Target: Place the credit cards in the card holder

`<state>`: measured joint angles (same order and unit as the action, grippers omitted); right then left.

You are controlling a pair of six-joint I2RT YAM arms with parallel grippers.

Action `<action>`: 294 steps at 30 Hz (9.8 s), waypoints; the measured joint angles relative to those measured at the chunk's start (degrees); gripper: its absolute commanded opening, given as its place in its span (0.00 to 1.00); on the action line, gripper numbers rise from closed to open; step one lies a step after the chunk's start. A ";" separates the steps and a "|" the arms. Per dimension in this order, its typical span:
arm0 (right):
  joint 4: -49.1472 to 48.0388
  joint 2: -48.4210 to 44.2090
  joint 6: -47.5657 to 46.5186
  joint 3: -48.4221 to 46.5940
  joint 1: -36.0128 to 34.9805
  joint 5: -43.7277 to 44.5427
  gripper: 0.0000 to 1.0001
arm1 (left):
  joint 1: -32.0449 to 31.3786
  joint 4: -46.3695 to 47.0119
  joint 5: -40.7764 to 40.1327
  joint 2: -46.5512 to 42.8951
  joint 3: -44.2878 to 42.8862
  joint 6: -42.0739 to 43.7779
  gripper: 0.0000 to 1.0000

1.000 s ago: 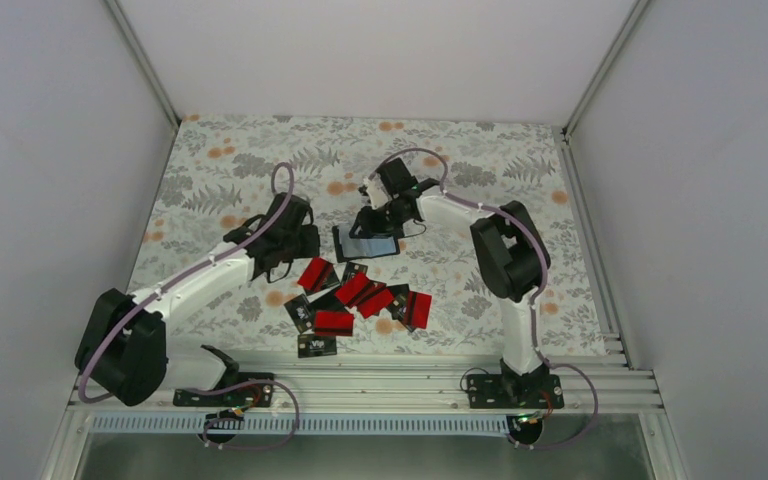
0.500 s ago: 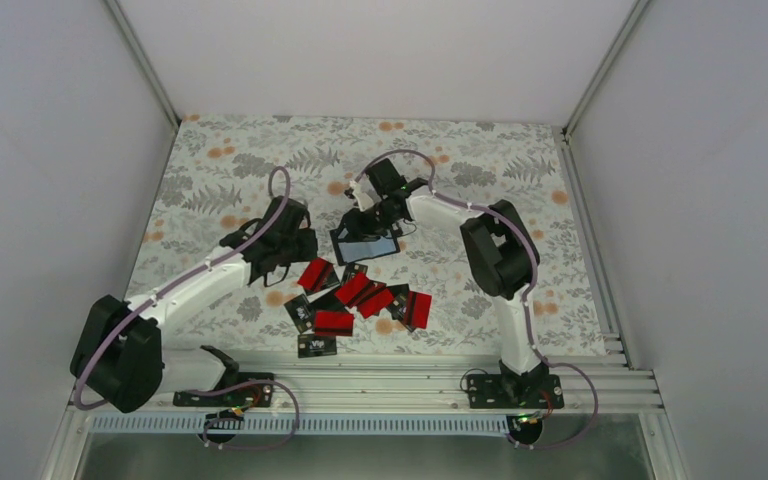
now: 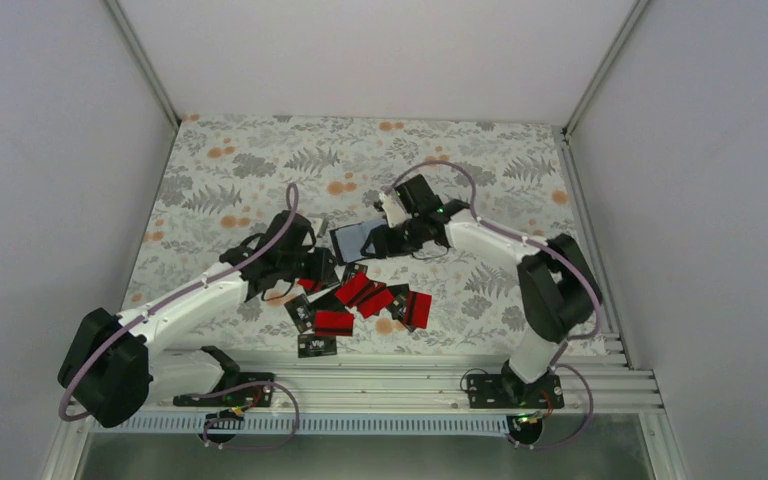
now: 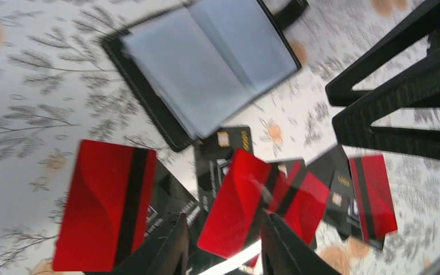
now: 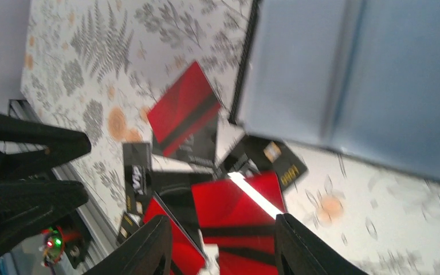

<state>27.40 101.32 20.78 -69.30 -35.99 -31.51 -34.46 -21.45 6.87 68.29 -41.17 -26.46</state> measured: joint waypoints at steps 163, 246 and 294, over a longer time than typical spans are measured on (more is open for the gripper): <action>-16.94 -40.22 -9.51 23.54 2.64 -14.40 0.57 | -11.93 -23.47 18.27 -1.14 -27.36 21.16 0.02; -11.21 -18.10 2.97 16.81 9.40 -7.96 0.04 | 3.61 -12.70 6.97 6.19 -19.12 12.55 0.52; -7.43 16.70 -5.42 -5.53 11.76 -14.69 0.04 | 8.26 2.03 3.34 35.01 -16.65 6.54 0.09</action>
<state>19.97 118.02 15.35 -74.83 -24.23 -46.19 -26.20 -19.42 10.22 103.31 -57.82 -19.92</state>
